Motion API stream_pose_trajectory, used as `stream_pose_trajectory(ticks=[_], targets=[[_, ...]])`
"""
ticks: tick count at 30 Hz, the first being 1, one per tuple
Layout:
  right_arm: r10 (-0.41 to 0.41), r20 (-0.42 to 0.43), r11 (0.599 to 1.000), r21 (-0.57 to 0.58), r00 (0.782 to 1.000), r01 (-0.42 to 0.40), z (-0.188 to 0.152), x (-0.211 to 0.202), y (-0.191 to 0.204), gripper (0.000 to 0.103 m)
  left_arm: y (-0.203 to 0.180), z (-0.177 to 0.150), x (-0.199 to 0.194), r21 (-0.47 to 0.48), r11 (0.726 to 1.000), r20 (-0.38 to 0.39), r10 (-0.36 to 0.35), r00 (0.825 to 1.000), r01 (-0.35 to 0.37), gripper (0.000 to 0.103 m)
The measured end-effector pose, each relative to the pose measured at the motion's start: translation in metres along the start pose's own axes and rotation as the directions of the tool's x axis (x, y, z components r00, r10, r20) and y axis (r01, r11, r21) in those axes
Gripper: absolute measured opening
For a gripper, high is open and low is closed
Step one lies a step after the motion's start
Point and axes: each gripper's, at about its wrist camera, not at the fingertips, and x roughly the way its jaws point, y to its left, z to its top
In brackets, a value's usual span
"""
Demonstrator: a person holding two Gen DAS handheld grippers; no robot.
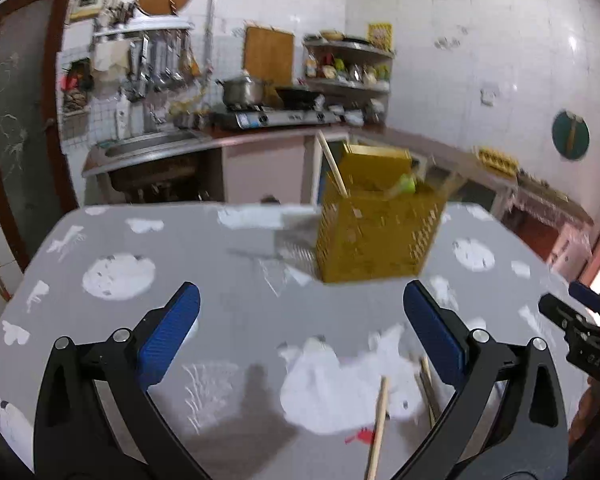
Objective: Organize utensils
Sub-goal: 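Grasp a wooden chopstick with the left tool while the right tool grasps the grey spoon handle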
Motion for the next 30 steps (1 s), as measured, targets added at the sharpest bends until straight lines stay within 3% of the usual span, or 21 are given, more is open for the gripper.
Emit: stream_pose_trajectory(ticks=[10,18,20,25,27,30], targets=[[-0.051,-0.088,0.998,0.016,0.995,0.053,-0.029,0.015,-0.005,0.084,-0.008,-0.04,0.035,-0.023,0.999,-0.164,-0.034,0.986,0.031,0.098],[-0.06,-0.216,0.997,0.025,0.975,0.067,-0.059,0.035,-0.009,0.083,-0.023,-0.061,0.053,0.017,0.997,-0.276,-0.071,0.959,0.079,0.098],[-0.062,-0.228,0.998,0.009,0.972,0.065,-0.063,0.037,-0.005,0.076,-0.027,-0.063,0.057,0.027,0.997,-0.298,-0.067,0.952,0.079,0.097],[-0.048,-0.277,0.999,0.003,0.96,0.05,-0.067,0.044,-0.001,0.057,-0.039,-0.07,0.067,0.067,0.994,-0.347,-0.059,0.936,0.088,0.085],[-0.044,-0.287,0.999,0.003,0.957,0.047,-0.069,0.046,0.0,0.055,-0.043,-0.073,0.073,0.074,0.992,-0.372,-0.067,0.926,0.101,0.074],[-0.042,-0.299,0.999,-0.002,0.953,0.044,-0.07,0.048,0.002,0.053,-0.048,-0.073,0.076,0.084,0.989,-0.39,-0.077,0.917,0.118,0.065]])
